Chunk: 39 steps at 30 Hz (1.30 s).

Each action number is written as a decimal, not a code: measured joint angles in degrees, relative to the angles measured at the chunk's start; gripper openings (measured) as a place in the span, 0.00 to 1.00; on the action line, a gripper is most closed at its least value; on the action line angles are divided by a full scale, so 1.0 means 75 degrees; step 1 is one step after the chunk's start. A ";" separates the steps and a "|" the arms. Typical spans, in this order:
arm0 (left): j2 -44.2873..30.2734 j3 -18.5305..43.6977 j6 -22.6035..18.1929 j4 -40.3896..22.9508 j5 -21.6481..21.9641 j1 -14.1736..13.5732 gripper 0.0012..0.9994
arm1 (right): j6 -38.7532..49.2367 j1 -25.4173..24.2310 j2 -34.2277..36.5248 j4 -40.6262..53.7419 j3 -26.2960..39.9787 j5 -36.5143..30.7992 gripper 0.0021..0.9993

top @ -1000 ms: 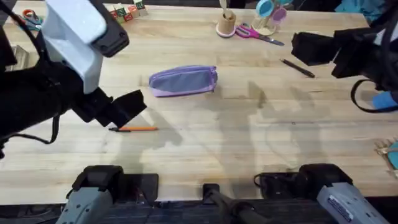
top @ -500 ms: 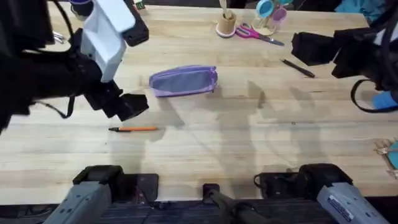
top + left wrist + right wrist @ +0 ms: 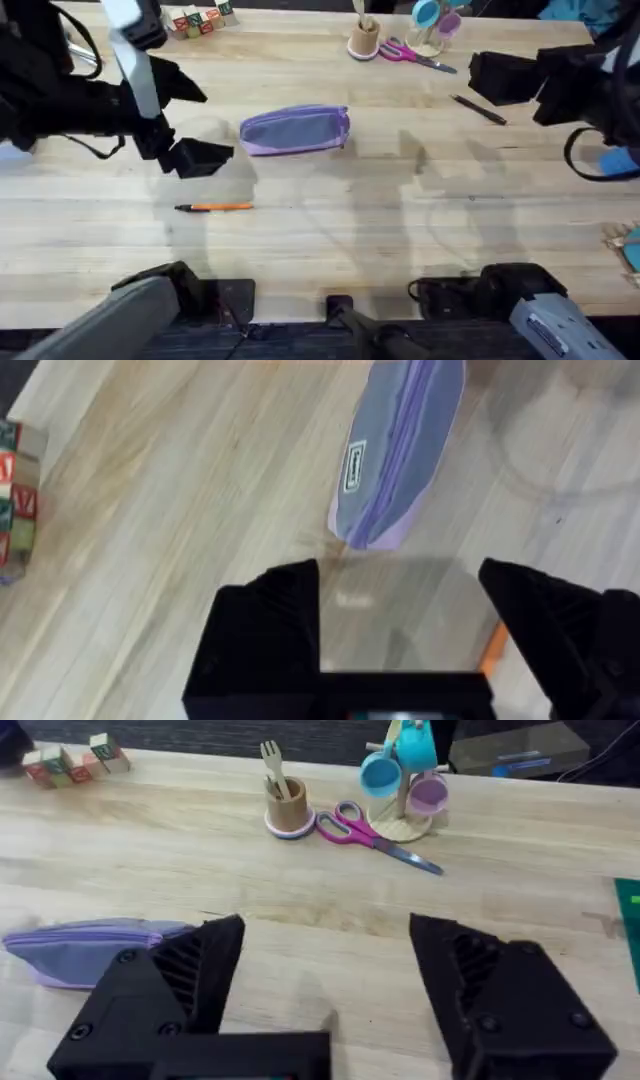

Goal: Unzip the bag, pick up the pens from the table one at a time and place them inside, then zip the bag closed.

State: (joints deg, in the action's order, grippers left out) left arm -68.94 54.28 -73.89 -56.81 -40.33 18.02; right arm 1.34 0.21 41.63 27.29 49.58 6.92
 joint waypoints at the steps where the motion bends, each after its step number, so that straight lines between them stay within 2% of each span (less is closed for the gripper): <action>1: -0.0159 0.0000 -0.0119 0.0078 -0.0184 0.0034 0.99 | 0.0000 0.0000 0.0000 0.0000 0.0000 0.0000 1.00; 5: -0.0840 0.0000 -0.0386 0.0441 -0.0784 0.0047 0.99 | 0.0000 0.0000 0.0000 -0.0003 0.0000 0.0000 1.00; 8: -0.1297 0.0000 -0.0483 0.0706 -0.1021 0.0047 0.99 | 0.0000 0.0000 0.0000 -0.0003 0.0000 0.0000 1.00; 23: -0.2454 0.0000 -0.0564 0.1698 -0.1460 0.0024 0.99 | 0.0000 0.0000 0.0000 0.0000 0.0000 0.0000 1.00; 30: -0.3102 0.0000 -0.0564 0.2125 -0.1712 -0.0191 0.99 | 0.0000 0.0000 0.0000 0.0000 0.0000 0.0000 1.00; 39: -0.3684 0.0000 -0.0562 0.2260 -0.1882 -0.0600 0.99 | 0.0000 0.0000 0.0000 0.0000 0.0000 0.0000 1.00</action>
State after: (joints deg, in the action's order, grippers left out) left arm -96.57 54.28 -78.11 -39.86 -54.45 13.52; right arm 1.34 0.21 41.63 27.29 49.58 6.92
